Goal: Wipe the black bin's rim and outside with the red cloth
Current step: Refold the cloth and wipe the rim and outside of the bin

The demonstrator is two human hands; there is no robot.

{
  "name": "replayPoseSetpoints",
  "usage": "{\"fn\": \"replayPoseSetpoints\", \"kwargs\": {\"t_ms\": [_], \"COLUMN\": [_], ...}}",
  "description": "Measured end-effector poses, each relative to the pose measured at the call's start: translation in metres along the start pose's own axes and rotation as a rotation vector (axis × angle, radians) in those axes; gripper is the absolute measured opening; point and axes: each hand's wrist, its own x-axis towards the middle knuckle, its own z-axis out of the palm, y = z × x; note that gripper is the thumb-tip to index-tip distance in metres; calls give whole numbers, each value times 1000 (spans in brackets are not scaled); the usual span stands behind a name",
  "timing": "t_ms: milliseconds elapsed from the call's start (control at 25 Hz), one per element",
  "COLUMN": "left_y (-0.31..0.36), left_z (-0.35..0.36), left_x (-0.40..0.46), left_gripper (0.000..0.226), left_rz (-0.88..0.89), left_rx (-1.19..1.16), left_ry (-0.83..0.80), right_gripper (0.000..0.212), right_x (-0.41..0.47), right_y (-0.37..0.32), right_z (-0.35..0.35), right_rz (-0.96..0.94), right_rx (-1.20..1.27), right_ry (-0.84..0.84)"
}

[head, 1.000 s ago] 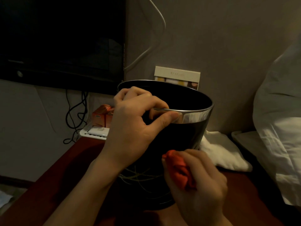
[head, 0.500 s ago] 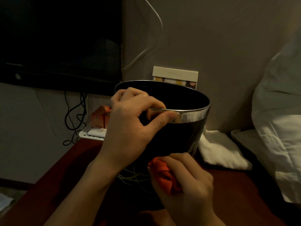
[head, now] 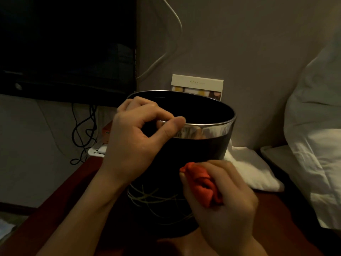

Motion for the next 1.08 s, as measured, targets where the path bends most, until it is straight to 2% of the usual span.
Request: {"fn": "replayPoseSetpoints", "kwargs": {"t_ms": [200,400,640,880,1080], "left_y": [10,12,13,14,14], "left_z": [10,11,13,14,15], "left_x": [-5,-5,-6,-6,-7], "left_gripper": [6,4,8,10,7], "left_rz": [83,90,89,82,71], "left_rx": [149,153,143,144,152], "left_ry": [-25,-25,-22,-15,-6], "right_gripper": [22,21,25,22,20], "right_x": [4,18,3,28,16], "right_y": [0,4,-3,4,-2], "right_z": [-2,-12,-1,-22,-10], "right_rz": [-13,-6,-14,86,33], "right_rx": [-1,-49,-16,18,44], "right_ry": [-21,67,-13,79,27]}}
